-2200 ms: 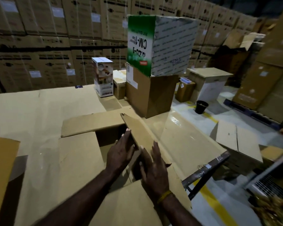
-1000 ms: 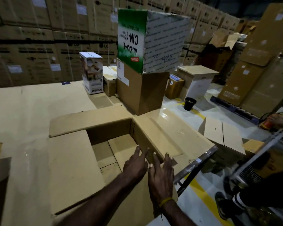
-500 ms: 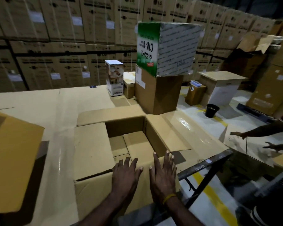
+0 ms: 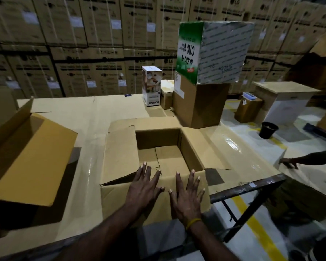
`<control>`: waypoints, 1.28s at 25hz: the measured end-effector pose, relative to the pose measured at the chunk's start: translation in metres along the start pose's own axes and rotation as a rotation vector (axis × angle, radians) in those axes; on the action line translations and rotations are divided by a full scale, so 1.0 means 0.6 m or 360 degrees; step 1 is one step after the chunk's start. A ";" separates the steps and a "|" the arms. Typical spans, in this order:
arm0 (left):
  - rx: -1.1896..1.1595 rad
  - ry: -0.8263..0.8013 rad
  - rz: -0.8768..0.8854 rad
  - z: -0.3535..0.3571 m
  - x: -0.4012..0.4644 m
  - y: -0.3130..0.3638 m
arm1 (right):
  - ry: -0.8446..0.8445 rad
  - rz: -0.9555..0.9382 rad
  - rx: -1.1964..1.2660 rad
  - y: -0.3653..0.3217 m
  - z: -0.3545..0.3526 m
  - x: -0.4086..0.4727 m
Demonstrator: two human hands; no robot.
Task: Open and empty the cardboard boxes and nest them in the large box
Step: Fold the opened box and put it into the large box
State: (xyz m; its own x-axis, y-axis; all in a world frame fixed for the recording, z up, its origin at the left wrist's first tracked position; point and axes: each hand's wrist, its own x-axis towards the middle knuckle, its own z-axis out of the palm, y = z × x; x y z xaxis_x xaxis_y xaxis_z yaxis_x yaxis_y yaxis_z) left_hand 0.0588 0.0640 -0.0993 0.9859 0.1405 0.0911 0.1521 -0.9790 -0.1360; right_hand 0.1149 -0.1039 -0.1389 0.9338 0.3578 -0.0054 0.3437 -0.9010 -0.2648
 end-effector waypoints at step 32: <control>-0.0747 -0.0119 -0.1114 0.038 -0.084 -0.166 | 0.0153 -0.0068 -0.0065 -0.006 0.022 0.080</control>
State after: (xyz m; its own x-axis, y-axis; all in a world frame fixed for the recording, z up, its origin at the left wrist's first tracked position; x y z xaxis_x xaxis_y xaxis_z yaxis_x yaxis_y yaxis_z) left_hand -0.0046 0.1579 -0.1129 0.6797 0.7305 -0.0660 0.7007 -0.6200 0.3529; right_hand 0.1571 -0.0801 -0.1508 0.9228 0.3724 0.0983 0.3852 -0.8954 -0.2234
